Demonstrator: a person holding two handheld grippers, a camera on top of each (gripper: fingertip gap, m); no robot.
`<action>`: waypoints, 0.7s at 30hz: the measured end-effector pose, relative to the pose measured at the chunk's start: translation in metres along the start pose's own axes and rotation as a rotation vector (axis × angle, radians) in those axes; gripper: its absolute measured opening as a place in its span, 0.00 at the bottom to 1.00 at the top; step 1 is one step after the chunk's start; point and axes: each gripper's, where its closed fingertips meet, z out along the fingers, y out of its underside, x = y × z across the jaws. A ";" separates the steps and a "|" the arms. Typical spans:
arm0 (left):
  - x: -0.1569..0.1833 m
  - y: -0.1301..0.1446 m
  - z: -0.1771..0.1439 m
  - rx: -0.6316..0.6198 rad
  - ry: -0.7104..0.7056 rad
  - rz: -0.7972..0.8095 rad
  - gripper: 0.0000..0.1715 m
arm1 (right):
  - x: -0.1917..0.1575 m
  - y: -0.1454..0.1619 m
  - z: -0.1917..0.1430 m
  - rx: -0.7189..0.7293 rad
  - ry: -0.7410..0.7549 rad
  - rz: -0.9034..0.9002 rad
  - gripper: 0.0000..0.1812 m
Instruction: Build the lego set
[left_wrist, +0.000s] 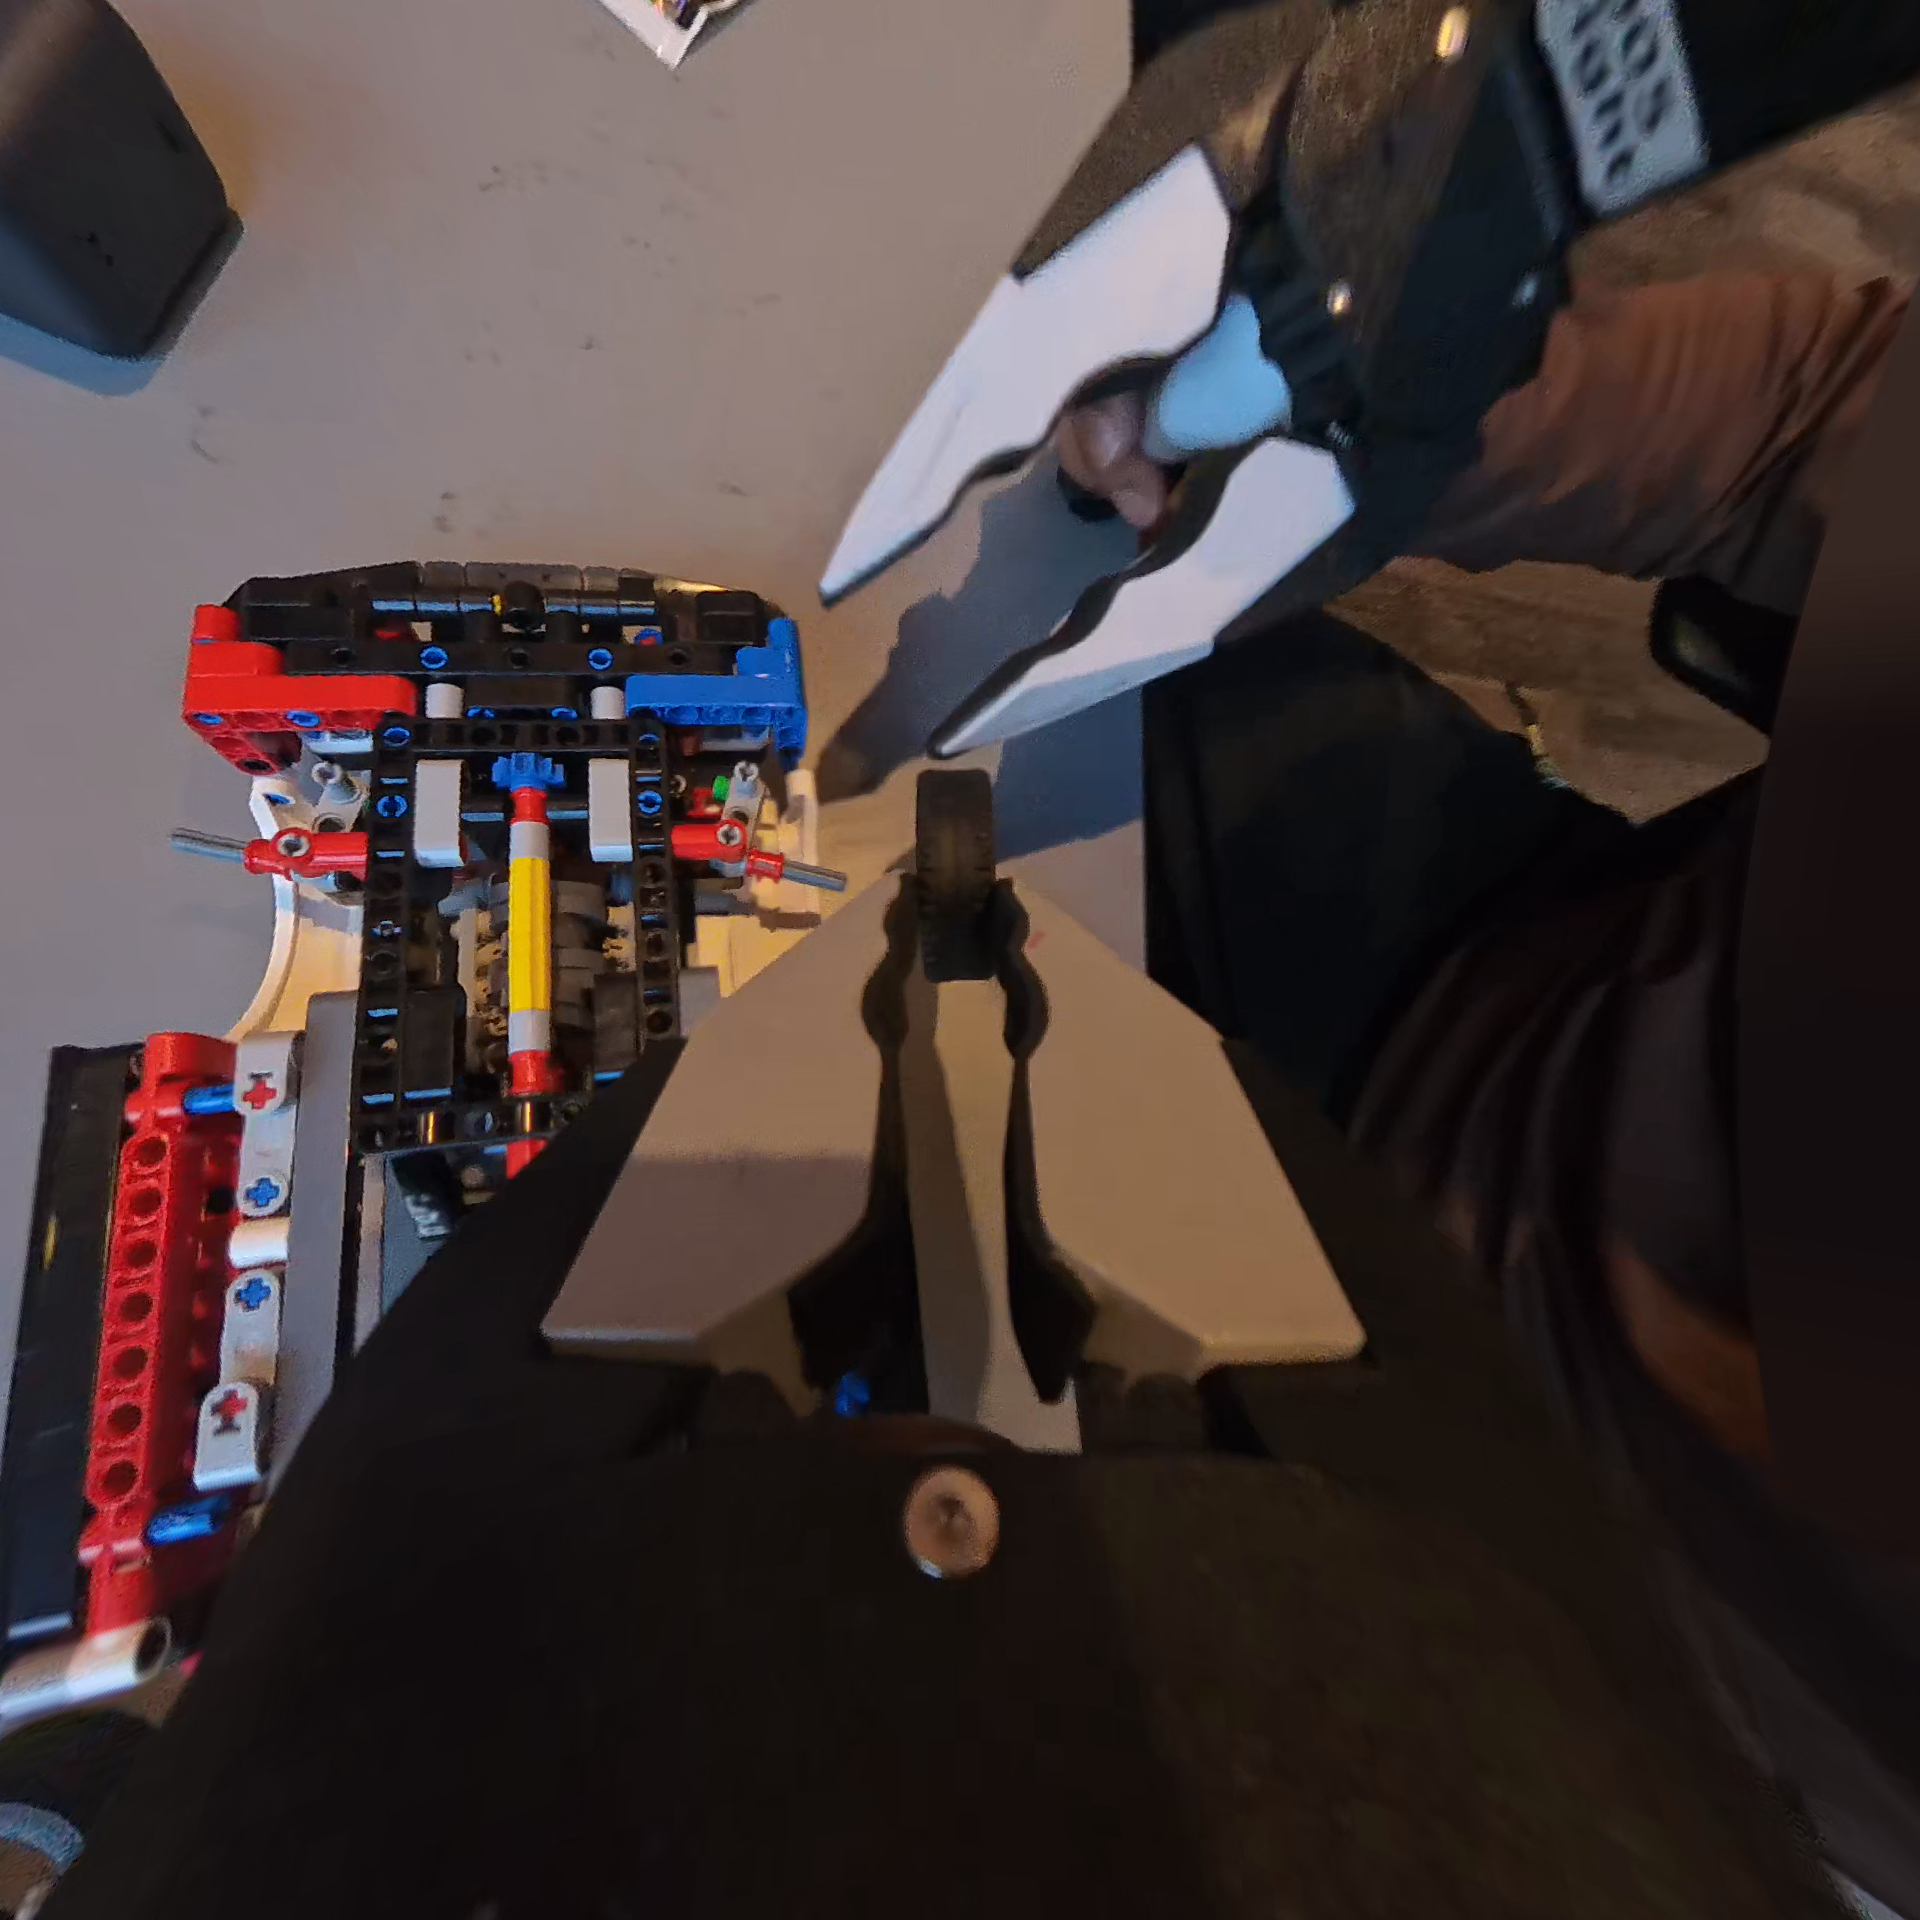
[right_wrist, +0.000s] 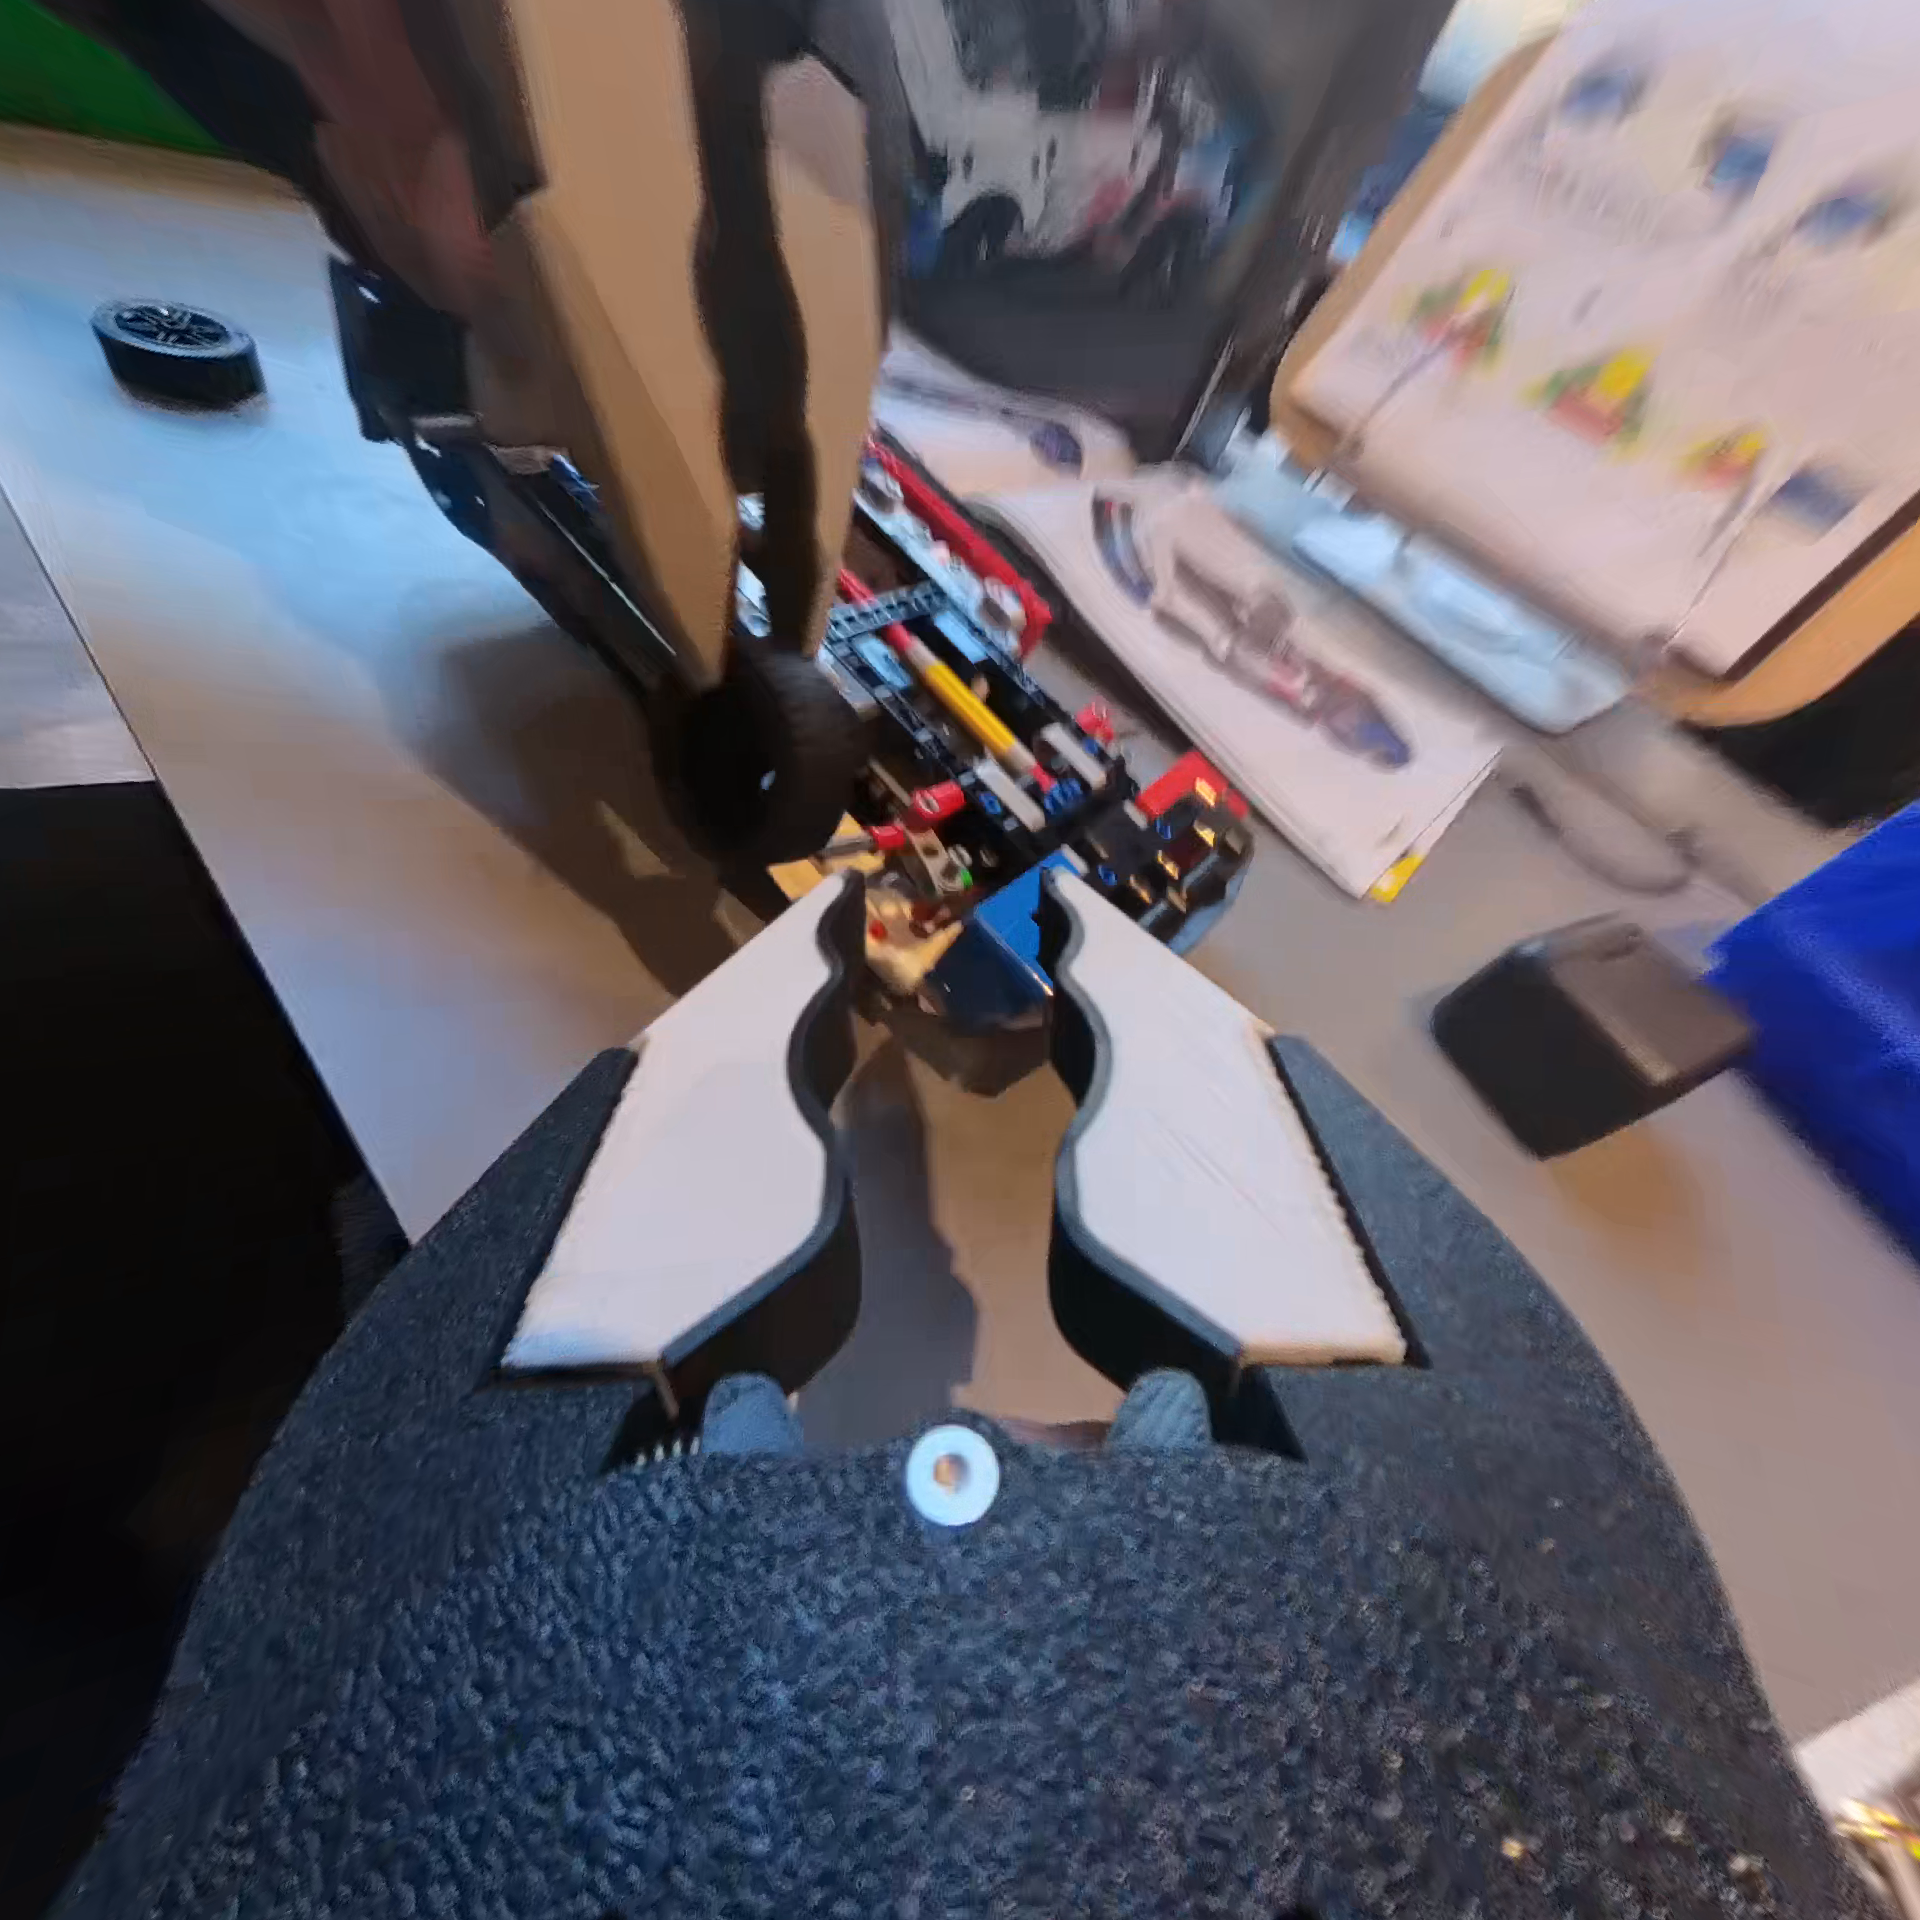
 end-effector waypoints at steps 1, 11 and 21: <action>0.002 -0.002 -0.005 0.017 0.009 -0.002 0.07 | -0.002 -0.001 0.000 -0.001 0.018 -0.018 0.15; 0.004 0.012 -0.030 0.036 -0.010 -0.005 0.07 | -0.001 0.006 0.030 -0.124 0.131 -0.095 0.37; 0.004 0.019 -0.024 0.035 0.014 -0.013 0.06 | 0.004 0.009 0.037 -0.148 0.146 -0.105 0.37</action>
